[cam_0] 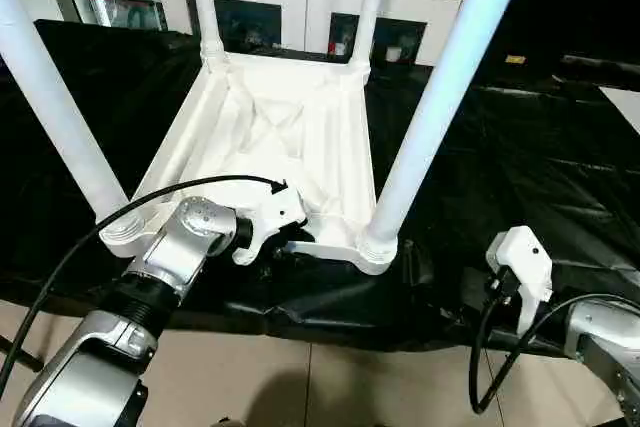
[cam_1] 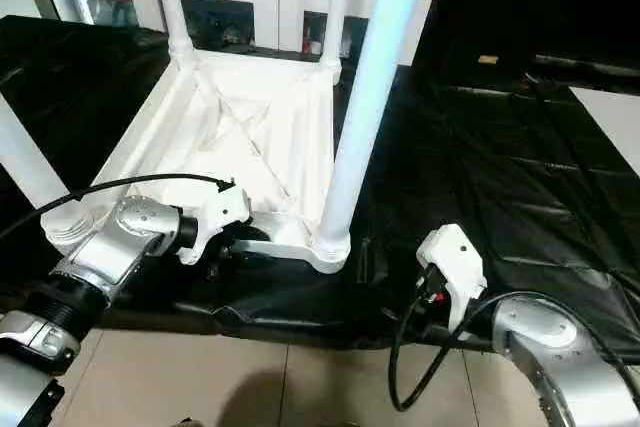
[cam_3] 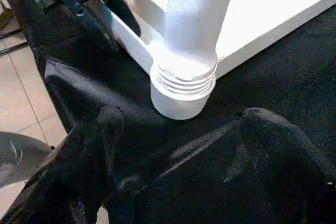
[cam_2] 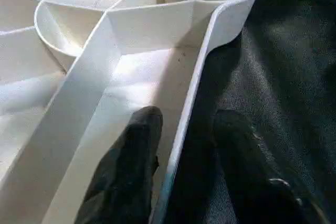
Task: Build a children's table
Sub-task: Rotate table base
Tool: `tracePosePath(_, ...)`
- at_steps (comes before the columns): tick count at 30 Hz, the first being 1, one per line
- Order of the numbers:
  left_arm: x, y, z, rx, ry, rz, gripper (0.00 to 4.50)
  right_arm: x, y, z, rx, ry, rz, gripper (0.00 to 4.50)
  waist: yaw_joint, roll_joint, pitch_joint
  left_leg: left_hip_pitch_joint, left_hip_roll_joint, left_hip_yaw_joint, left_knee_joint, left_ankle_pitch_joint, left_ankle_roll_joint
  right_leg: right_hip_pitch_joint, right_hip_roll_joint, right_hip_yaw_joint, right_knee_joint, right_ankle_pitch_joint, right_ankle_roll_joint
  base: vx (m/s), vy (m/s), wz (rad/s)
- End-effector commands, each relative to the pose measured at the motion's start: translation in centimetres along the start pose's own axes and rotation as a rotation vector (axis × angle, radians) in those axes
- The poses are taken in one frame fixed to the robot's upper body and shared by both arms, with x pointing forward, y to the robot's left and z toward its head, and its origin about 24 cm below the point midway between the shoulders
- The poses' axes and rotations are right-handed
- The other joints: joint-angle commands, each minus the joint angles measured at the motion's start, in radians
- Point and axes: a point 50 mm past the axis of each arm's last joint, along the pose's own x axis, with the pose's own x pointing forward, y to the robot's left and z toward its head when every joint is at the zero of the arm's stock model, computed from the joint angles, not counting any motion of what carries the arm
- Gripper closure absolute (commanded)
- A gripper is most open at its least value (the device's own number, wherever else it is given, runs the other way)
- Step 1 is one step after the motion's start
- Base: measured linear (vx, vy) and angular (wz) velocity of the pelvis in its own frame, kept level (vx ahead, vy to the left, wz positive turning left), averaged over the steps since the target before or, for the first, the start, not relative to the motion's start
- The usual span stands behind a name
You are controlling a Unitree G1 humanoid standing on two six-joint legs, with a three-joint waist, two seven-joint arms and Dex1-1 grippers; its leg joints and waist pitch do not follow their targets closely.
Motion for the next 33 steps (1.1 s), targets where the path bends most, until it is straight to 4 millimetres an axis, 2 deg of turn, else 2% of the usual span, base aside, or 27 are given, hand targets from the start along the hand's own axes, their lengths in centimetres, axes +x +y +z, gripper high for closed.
tracePosePath(1,-0.1,0.5,0.4,0.026,0.017,0.017,2.85,0.0,-0.2,0.3,-0.018,-0.006,-0.01,0.61,0.001,0.002,-0.061,0.0,0.03,-0.01,-0.076,-0.282,0.031,0.043,-0.059,0.036,-0.097,-0.418,-0.136,0.0,0.0,0.0)
tracePosePath(5,-0.2,0.5,0.5,0.021,0.0,0.019,3.21,0.4,0.2,0.2,-0.016,-0.007,0.002,0.61,0.001,-0.002,-0.06,0.002,0.031,-0.011,-0.076,-0.293,0.031,0.039,-0.06,0.035,-0.1,-0.453,-0.125,0.0,0.0,0.0)
tracePosePath(8,-0.3,0.4,0.5,0.015,-0.018,0.004,3.49,0.5,0.3,0.0,-0.014,-0.006,0.008,0.61,0.004,-0.001,-0.059,0.004,0.031,-0.011,-0.077,-0.294,0.032,0.035,-0.06,0.035,-0.103,-0.468,-0.118,0.0,0.0,0.0)
tracePosePath(9,-0.4,0.3,0.5,0.015,-0.021,-0.002,3.49,0.5,0.3,0.0,-0.013,-0.005,0.009,0.61,0.004,-0.001,-0.059,0.003,0.032,-0.011,-0.077,-0.292,0.031,0.036,-0.061,0.035,-0.102,-0.466,-0.118,0.0,0.0,0.0)
tracePosePath(10,-0.4,0.2,0.5,0.016,-0.023,-0.013,3.49,0.5,0.3,-0.1,-0.011,-0.005,0.011,0.61,0.003,0.0,-0.061,-0.003,0.033,-0.013,-0.08,-0.282,0.029,0.041,-0.061,0.035,-0.098,-0.439,-0.122,0.0,0.0,0.0)
tracePosePath(16,-0.4,0.0,0.1,0.017,-0.001,-0.027,3.69,0.5,0.4,-0.1,-0.011,-0.004,0.014,0.61,0.004,0.0,-0.063,-0.003,0.033,-0.01,-0.078,-0.256,0.035,0.042,-0.061,0.038,-0.09,-0.366,-0.148,0.0,0.0,0.0)
tracePosePath(20,-0.6,0.1,-0.4,0.017,0.051,0.0,3.7,0.6,0.4,-0.1,-0.012,-0.006,0.015,0.61,0.003,0.003,-0.061,-0.002,0.034,-0.01,-0.08,-0.269,0.032,0.043,-0.061,0.037,-0.09,-0.371,-0.153,0.0,0.0,0.0)
tracePosePath(21,-0.8,0.3,-0.6,-0.004,0.067,0.026,3.71,0.6,0.5,-0.1,-0.012,-0.007,0.013,0.61,0.003,0.009,-0.061,-0.002,0.033,-0.011,-0.08,-0.274,0.029,0.043,-0.061,0.037,-0.09,-0.38,-0.15,0.0,0.0,0.0)
tracePosePath(22,-0.8,0.3,-0.6,-0.006,0.069,0.03,3.71,0.6,0.5,-0.1,-0.012,-0.007,0.013,0.61,0.001,0.006,-0.061,-0.002,0.034,-0.01,-0.081,-0.277,0.028,0.043,-0.061,0.037,-0.092,-0.384,-0.148,0.0,0.0,0.0)
tracePosePath(25,-1.7,0.6,-1.1,-0.049,0.098,0.116,3.72,0.6,0.5,-0.1,-0.01,-0.013,0.001,0.61,-0.001,0.009,-0.06,-0.001,0.035,-0.013,-0.082,-0.295,0.019,0.042,-0.062,0.036,-0.092,-0.407,-0.146,0.0,0.0,0.0)
tracePosePath(27,-2.4,0.3,-1.7,-0.105,0.109,0.176,3.72,0.6,0.5,-0.1,-0.007,-0.018,-0.006,0.61,-0.014,0.006,-0.057,-0.01,0.032,-0.016,-0.083,-0.302,0.017,0.045,-0.061,0.032,-0.095,-0.455,-0.129,0.0,0.0,0.0)
tracePosePath(28,-2.4,0.3,-1.7,-0.105,0.109,0.176,3.73,0.6,0.5,-0.1,-0.007,-0.018,-0.006,0.61,-0.018,0.006,-0.057,-0.01,0.031,-0.016,-0.083,-0.306,0.017,0.045,-0.061,0.032,-0.098,-0.472,-0.123,0.0,0.0,0.0)
tracePosePath(29,-2.6,0.1,-1.9,-0.119,0.116,0.193,3.73,0.6,0.5,-0.1,-0.006,-0.018,-0.005,0.61,-0.024,0.001,-0.059,-0.01,0.03,-0.016,-0.08,-0.306,0.019,0.044,-0.062,0.031,-0.099,-0.495,-0.114,0.0,0.0,0.0)
tracePosePath(31,-3.0,-0.6,-2.5,-0.157,0.131,0.24,3.73,0.8,0.6,-0.2,-0.003,-0.018,-0.002,0.61,-0.031,0.002,-0.057,-0.018,0.028,-0.02,-0.082,-0.298,0.024,0.047,-0.061,0.029,-0.102,-0.519,-0.102,0.0,0.0,0.0)
tracePosePath(33,-3.2,-0.9,-2.8,-0.184,0.142,0.278,3.73,0.9,0.6,-0.3,-0.002,-0.018,0.0,0.61,-0.04,-0.004,-0.057,-0.012,0.028,-0.017,-0.078,-0.306,0.031,0.038,-0.058,0.029,-0.105,-0.534,-0.097,0.0,0.0,0.0)
